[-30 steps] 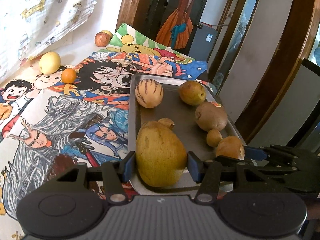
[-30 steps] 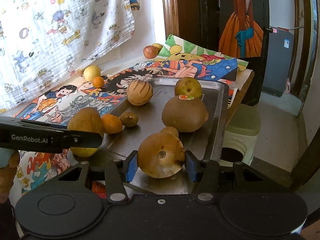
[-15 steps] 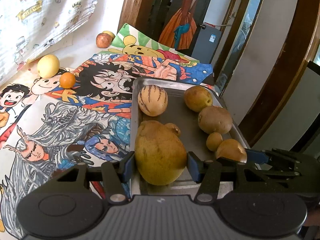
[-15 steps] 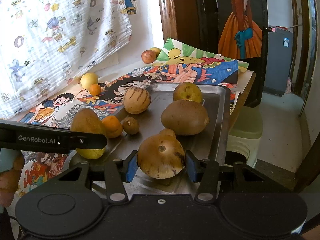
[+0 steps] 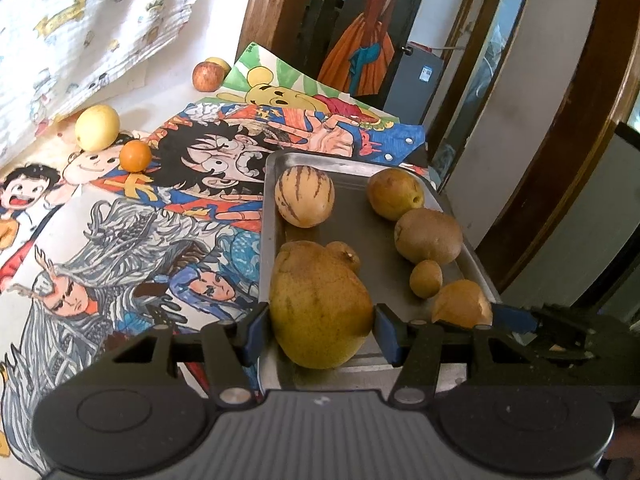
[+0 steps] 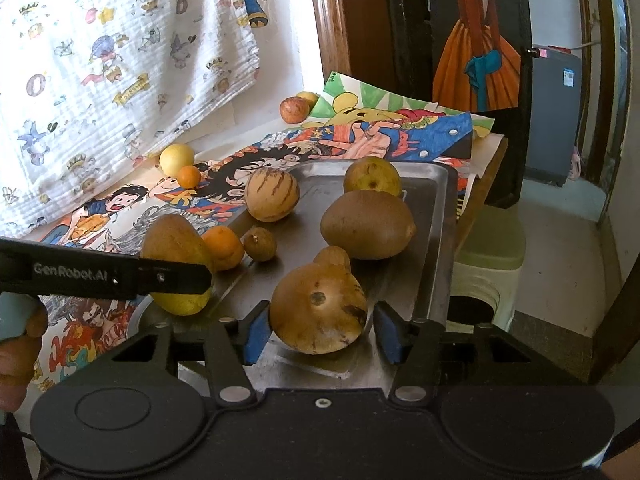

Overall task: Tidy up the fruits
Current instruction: 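Lower the pear onto the tray with the left tool while the right tool releases the brown fruit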

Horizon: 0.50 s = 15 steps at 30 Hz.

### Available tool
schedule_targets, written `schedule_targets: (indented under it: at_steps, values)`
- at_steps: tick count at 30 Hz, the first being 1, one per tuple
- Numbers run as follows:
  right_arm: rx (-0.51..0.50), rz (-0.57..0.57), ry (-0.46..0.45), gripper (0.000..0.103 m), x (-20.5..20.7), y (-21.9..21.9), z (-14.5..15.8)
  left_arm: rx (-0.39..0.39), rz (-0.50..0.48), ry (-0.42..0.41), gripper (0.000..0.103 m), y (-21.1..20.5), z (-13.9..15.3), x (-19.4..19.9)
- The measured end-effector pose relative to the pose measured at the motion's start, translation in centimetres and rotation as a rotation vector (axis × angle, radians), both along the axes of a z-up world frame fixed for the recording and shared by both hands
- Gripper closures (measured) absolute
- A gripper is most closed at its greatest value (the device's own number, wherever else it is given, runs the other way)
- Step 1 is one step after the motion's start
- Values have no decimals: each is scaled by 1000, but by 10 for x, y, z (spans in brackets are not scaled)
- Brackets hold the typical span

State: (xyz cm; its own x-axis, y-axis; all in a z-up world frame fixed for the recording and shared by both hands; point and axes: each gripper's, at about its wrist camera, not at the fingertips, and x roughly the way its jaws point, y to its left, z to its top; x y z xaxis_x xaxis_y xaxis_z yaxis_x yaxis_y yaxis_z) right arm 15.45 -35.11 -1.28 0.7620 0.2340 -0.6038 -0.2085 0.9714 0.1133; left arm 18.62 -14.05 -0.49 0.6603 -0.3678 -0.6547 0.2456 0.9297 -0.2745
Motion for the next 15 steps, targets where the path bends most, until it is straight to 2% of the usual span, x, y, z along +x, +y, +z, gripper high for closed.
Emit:
schedule_targets:
  at_steps: [4, 15]
  values:
    - [7, -7, -4, 40, -8, -1, 0, -28, 6, 16, 44, 5, 1, -1]
    - [1, -34, -23, 28, -24, 0, 8, -42, 31, 0, 41, 16, 8, -15]
